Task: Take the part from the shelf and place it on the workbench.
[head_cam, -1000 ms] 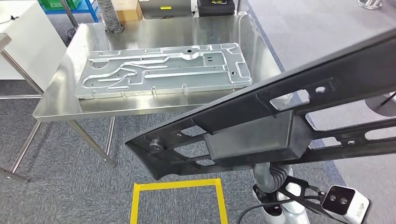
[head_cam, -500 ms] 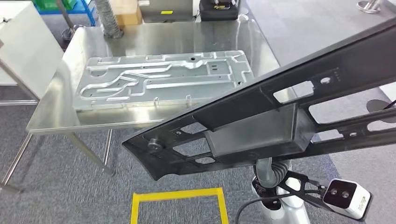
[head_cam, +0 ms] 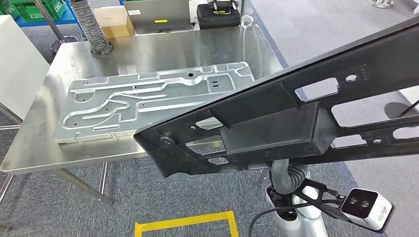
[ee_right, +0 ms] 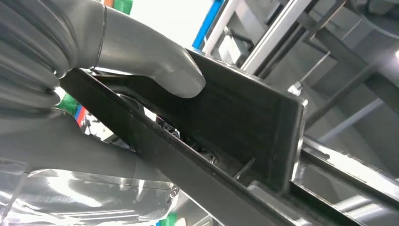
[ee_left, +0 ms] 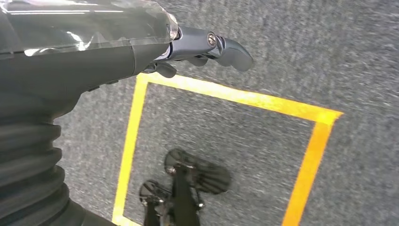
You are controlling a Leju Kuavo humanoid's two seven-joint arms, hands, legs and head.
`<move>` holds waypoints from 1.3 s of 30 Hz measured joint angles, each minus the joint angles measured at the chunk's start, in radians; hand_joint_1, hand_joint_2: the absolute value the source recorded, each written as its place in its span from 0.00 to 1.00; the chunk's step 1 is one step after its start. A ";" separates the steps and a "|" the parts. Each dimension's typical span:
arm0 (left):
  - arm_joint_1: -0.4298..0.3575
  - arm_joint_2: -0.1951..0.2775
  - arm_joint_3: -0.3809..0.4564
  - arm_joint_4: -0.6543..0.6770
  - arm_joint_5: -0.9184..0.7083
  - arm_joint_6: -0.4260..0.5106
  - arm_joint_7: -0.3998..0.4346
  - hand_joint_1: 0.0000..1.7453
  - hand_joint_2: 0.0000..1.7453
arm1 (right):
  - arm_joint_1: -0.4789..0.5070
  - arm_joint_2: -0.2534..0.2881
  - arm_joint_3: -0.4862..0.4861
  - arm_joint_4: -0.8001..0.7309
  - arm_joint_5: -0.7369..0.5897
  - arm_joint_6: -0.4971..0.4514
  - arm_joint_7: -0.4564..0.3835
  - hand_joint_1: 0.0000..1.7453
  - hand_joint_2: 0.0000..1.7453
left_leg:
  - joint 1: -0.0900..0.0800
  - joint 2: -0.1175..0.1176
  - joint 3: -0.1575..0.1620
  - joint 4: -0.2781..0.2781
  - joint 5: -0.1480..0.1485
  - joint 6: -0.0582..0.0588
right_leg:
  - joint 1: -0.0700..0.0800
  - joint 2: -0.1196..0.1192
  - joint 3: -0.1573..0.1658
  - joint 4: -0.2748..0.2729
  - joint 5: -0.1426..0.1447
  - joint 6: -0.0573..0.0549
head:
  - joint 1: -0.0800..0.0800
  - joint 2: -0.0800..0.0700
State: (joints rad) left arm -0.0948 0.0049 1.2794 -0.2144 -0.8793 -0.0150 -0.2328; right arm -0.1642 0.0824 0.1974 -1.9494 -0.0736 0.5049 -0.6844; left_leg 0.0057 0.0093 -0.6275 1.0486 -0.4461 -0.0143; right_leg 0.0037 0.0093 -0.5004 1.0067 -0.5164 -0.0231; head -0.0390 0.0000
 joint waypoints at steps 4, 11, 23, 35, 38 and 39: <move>0.000 0.000 0.000 0.000 0.000 -0.001 -0.001 0.00 1.00 | 0.002 0.001 -0.001 -0.001 -0.002 0.003 0.000 1.00 1.00 | -0.003 -0.002 0.018 -0.038 0.033 0.024 | 0.001 0.002 -0.001 0.029 0.002 0.024 | 0.000 0.000; 0.000 0.000 0.000 0.000 0.002 -0.005 -0.012 0.00 1.00 | 0.009 0.000 -0.011 -0.001 0.001 0.006 0.000 1.00 1.00 | 0.002 -0.008 0.083 -0.052 -0.012 0.039 | -0.009 -0.003 -0.213 0.281 -0.088 0.047 | 0.000 0.000; -0.005 -0.006 0.000 0.000 0.024 -0.008 -0.023 0.00 1.00 | -0.053 -0.006 -0.101 0.071 0.050 -0.074 0.000 1.00 1.00 | 0.004 -0.012 0.058 0.120 -0.143 -0.015 | -0.006 -0.002 -0.117 0.001 0.103 -0.012 | 0.000 0.000; -0.005 -0.008 0.001 0.000 0.014 -0.027 -0.050 0.00 1.00 | -0.457 -0.115 -0.131 0.650 0.710 -0.825 0.209 1.00 1.00 | -0.003 -0.011 0.044 -0.052 0.015 0.026 | -0.001 0.005 -0.115 0.013 0.083 0.022 | 0.000 0.000; -0.007 -0.010 0.000 0.000 0.002 -0.030 -0.051 0.00 1.00 | -0.569 -0.140 -0.101 0.789 0.952 -0.953 0.338 1.00 1.00 | 0.003 -0.011 0.050 -0.060 0.020 0.035 | -0.004 0.001 -0.180 0.148 0.011 0.036 | 0.000 0.000; -0.008 -0.010 -0.001 0.000 -0.001 -0.030 -0.051 0.00 1.00 | -0.605 -0.146 -0.086 0.836 1.035 -0.977 0.386 1.00 1.00 | 0.003 -0.010 0.050 -0.059 0.019 0.037 | -0.007 0.000 -0.218 0.221 -0.017 0.040 | 0.000 0.000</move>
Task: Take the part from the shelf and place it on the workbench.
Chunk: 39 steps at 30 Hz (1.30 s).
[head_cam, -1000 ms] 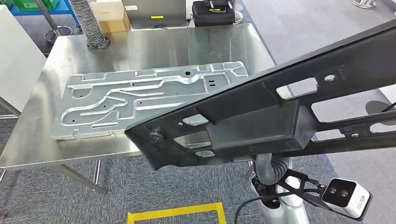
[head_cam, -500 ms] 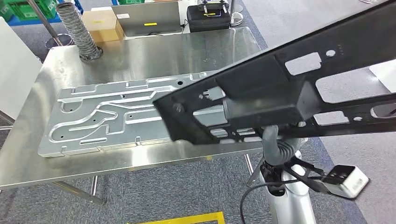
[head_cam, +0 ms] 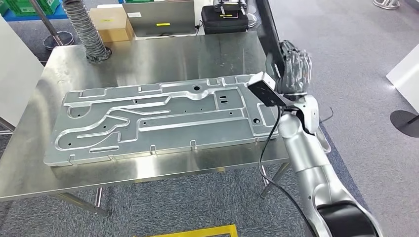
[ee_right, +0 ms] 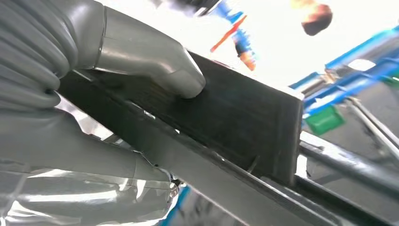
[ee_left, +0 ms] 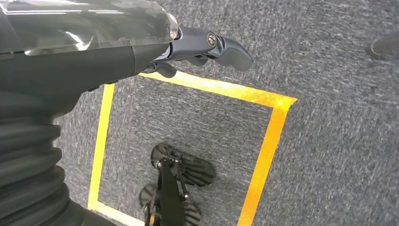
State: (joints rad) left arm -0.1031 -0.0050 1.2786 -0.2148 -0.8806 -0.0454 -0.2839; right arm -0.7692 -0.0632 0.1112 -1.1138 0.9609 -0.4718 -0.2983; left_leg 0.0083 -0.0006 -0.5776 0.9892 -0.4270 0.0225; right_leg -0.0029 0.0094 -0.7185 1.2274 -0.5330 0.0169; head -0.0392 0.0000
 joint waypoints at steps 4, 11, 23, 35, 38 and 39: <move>-0.003 -0.002 -0.003 0.000 -0.010 0.000 -0.002 0.00 1.00 | -0.139 -0.007 0.083 0.180 0.359 -0.020 0.210 1.00 1.00 | 0.003 -0.001 0.007 0.007 -0.011 -0.006 | -0.015 -0.006 -0.017 -0.001 0.056 0.011 | 0.000 0.000; -0.010 -0.004 -0.008 0.000 -0.025 -0.001 -0.001 0.00 1.00 | -0.285 0.038 0.224 0.361 0.598 0.025 0.313 1.00 1.00 | 0.004 -0.005 0.003 0.026 -0.039 -0.046 | -0.012 -0.006 0.071 -0.198 0.120 -0.022 | 0.000 0.000; -0.033 -0.005 -0.016 0.000 -0.031 -0.007 0.001 0.00 1.00 | -0.345 0.195 0.458 0.610 0.588 0.157 0.206 1.00 1.00 | -0.003 -0.006 -0.036 0.030 0.011 -0.036 | 0.003 -0.001 0.104 -0.205 0.099 -0.036 | 0.000 0.000; -0.037 -0.009 -0.024 0.000 -0.033 0.000 0.010 0.00 1.00 | -0.266 0.242 0.471 0.724 0.507 0.163 0.121 1.00 1.00 | 0.001 -0.006 -0.025 0.014 0.011 -0.007 | 0.000 -0.004 0.008 -0.036 0.056 -0.012 | 0.000 0.000; -0.041 -0.011 -0.028 0.000 -0.035 -0.001 0.010 0.00 1.00 | -0.261 0.257 0.471 0.735 0.497 0.163 0.117 1.00 1.00 | -0.003 -0.006 -0.029 0.023 0.004 -0.017 | 0.006 -0.006 0.082 -0.197 0.115 -0.025 | 0.000 0.000; -0.041 -0.011 -0.029 0.000 -0.036 -0.001 0.010 0.00 1.00 | -0.259 0.260 0.471 0.738 0.493 0.164 0.116 1.00 1.00 | -0.003 -0.005 -0.030 0.023 0.004 -0.022 | 0.009 -0.006 0.085 -0.205 0.113 -0.028 | 0.000 0.000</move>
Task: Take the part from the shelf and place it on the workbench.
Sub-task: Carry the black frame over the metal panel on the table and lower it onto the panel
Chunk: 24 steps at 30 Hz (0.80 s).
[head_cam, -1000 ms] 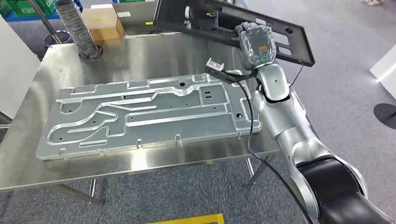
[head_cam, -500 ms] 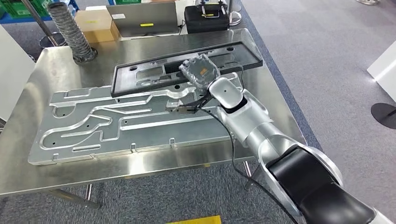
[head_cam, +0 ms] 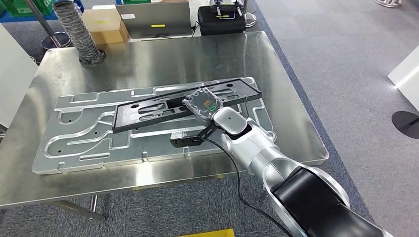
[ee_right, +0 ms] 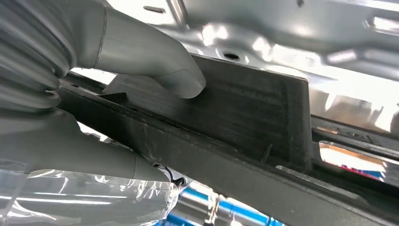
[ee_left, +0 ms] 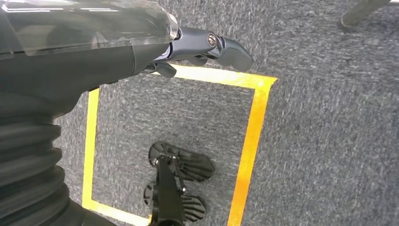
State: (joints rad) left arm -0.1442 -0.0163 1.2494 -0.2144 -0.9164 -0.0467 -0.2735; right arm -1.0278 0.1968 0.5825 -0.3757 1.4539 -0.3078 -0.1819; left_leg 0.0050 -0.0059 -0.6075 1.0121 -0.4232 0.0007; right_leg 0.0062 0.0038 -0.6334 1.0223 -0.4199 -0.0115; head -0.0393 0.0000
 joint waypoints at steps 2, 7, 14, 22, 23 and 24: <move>-0.001 0.000 -0.002 0.000 -0.003 -0.002 -0.001 0.00 1.00 | 0.006 0.003 -0.001 0.006 -0.011 0.005 0.001 1.00 1.00 | 0.001 0.000 0.002 -0.003 -0.001 -0.010 | -0.002 0.000 0.004 -0.008 0.004 -0.007 | 0.000 0.000; -0.006 -0.003 -0.004 0.000 -0.009 -0.006 -0.009 0.00 1.00 | 0.041 0.007 -0.016 0.023 -0.043 0.010 0.019 1.00 1.00 | 0.007 0.001 -0.088 0.209 -0.114 -0.034 | -0.012 -0.002 0.019 -0.026 0.010 -0.021 | 0.000 0.000; -0.005 -0.003 -0.005 0.000 -0.014 -0.009 -0.031 0.00 1.00 | 0.103 -0.009 -0.057 0.048 -0.075 -0.013 0.033 0.75 0.75 | 0.014 0.001 0.007 0.009 -0.003 -0.030 | -0.009 0.003 0.018 -0.014 0.002 -0.003 | 0.000 0.000; -0.007 -0.003 -0.012 0.000 -0.013 -0.006 -0.047 0.00 1.00 | 0.127 -0.029 -0.095 0.058 -0.091 -0.032 0.021 0.00 0.00 | 0.009 0.004 0.011 -0.010 0.004 0.018 | -0.013 0.002 -0.079 0.202 -0.118 0.035 | 0.000 0.000; -0.007 -0.003 -0.012 0.000 -0.013 -0.006 -0.047 0.00 1.00 | 0.133 -0.031 -0.098 0.060 -0.091 -0.033 0.020 0.00 0.00 | 0.007 0.004 0.010 -0.010 0.004 0.020 | -0.013 0.002 -0.106 0.261 -0.138 0.036 | 0.000 0.000; -0.006 -0.003 -0.012 0.000 -0.013 -0.006 -0.047 0.00 1.00 | 0.138 -0.032 -0.101 0.061 -0.091 -0.034 0.019 0.00 0.00 | 0.006 0.004 0.010 -0.009 0.004 0.020 | -0.013 0.002 -0.118 0.288 -0.140 0.035 | 0.000 0.000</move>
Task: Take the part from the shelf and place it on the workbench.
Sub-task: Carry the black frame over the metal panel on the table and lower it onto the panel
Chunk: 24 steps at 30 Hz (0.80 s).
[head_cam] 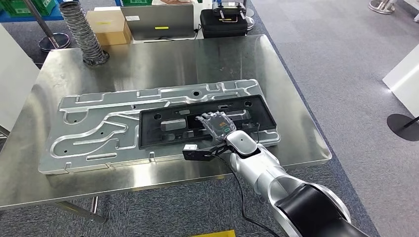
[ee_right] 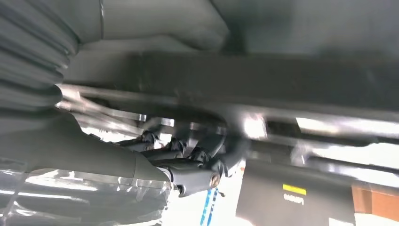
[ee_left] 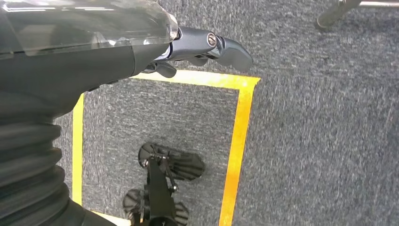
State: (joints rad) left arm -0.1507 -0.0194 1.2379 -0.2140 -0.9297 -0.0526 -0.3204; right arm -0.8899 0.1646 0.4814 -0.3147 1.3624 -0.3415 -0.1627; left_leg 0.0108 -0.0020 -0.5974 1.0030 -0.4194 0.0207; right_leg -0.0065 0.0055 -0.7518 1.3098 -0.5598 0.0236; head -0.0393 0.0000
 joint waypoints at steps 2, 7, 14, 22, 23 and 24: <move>0.000 0.000 0.000 0.000 0.000 0.000 0.000 0.00 1.00 | 0.003 -0.002 -0.004 0.001 0.000 -0.001 0.000 0.00 0.00 | -0.004 -0.001 0.001 0.001 0.000 0.000 | 0.002 0.000 0.036 -0.072 0.050 -0.008 | 0.000 0.000; -0.001 -0.004 -0.002 0.000 0.000 0.002 0.000 0.00 0.75 | 0.000 -0.002 -0.011 0.001 0.000 -0.002 -0.004 0.00 0.00 | -0.011 -0.001 0.000 0.003 -0.002 -0.015 | 0.014 -0.002 0.146 -0.296 0.128 -0.034 | 0.000 0.000; 0.002 -0.005 -0.005 0.000 0.006 0.012 -0.005 0.00 0.00 | 0.003 0.002 -0.021 -0.002 -0.031 -0.067 -0.062 0.00 0.00 | 0.000 -0.001 -0.109 0.248 -0.131 -0.052 | 0.001 -0.006 0.156 -0.319 0.141 -0.053 | 0.000 0.000; -0.002 -0.007 -0.011 0.000 0.004 0.013 0.004 0.00 0.00 | 0.033 0.026 -0.110 -0.214 -0.445 -0.160 -0.463 0.00 0.00 | 0.008 -0.002 0.005 0.011 -0.011 -0.044 | 0.006 -0.002 0.152 -0.300 0.128 -0.025 | 0.000 0.000; -0.001 -0.008 -0.012 0.000 0.005 0.013 0.004 0.00 0.00 | 0.054 0.019 -0.120 -0.288 -0.539 -0.149 -0.495 0.00 0.00 | 0.007 -0.004 0.003 0.011 -0.009 -0.035 | 0.005 -0.004 0.152 -0.300 0.128 -0.019 | 0.000 0.000; -0.001 -0.009 -0.012 0.000 0.009 0.013 0.005 0.00 0.00 | 0.078 0.006 -0.126 -0.370 -0.634 -0.136 -0.513 0.00 0.00 | 0.008 -0.005 0.003 0.009 -0.008 -0.028 | 0.003 -0.004 0.152 -0.297 0.124 -0.013 | 0.000 0.000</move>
State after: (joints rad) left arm -0.1514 -0.0282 1.2256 -0.2140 -0.9205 -0.0401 -0.3155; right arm -0.8122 0.1708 0.3549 -0.6849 0.7283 -0.4776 -0.6756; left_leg 0.0184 -0.0069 -0.5948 1.0124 -0.4272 -0.0076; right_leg -0.0034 0.0010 -0.6002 1.0133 -0.4357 0.0110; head -0.0392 0.0000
